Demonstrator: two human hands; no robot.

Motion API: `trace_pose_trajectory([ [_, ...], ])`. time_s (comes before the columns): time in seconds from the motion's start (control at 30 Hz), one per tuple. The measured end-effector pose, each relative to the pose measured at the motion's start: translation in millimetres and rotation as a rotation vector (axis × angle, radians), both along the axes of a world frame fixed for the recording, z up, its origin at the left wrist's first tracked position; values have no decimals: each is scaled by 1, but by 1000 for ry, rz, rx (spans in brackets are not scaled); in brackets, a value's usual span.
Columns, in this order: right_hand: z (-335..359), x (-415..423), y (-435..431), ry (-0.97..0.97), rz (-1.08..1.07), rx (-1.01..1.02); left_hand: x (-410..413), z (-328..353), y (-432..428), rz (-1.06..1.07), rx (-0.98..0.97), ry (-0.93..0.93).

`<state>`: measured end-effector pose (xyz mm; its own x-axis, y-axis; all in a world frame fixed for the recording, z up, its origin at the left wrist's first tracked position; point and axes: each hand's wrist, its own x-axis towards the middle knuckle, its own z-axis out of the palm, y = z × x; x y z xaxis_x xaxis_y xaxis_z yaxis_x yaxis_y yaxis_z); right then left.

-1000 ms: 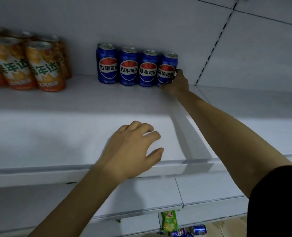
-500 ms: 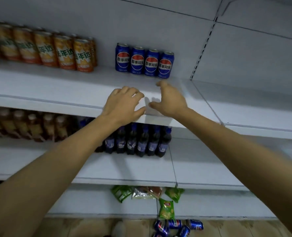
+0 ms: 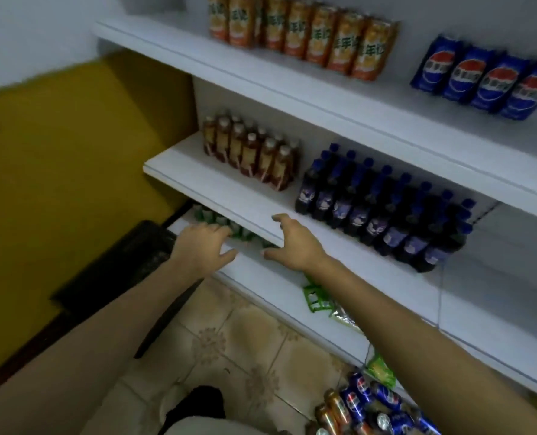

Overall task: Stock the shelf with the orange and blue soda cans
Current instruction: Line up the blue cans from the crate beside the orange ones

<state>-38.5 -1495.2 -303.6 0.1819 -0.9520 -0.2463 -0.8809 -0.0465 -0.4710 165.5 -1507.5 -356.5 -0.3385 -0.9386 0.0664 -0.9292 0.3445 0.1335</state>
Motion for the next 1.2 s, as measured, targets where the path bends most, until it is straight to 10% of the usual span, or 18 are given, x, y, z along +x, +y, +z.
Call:
trace_pose_trajectory([
  [0.33, -117, 247, 30, -80, 255, 355, 232, -92, 118, 470, 391, 32],
  [0.5, -163, 315, 56, -202, 138, 599, 293, -120, 150, 521, 392, 72],
  [0.67, -206, 313, 61, -217, -55, 767, 299, -170, 158, 618, 786, 159],
  [0.93, -285, 317, -24, -222, -351, 914, 308, -211, 85, 646, 1054, 291],
  [1.2, -376, 388, -188, -232, -57, 841, 350, -302, -76, 700, 1060, 429],
])
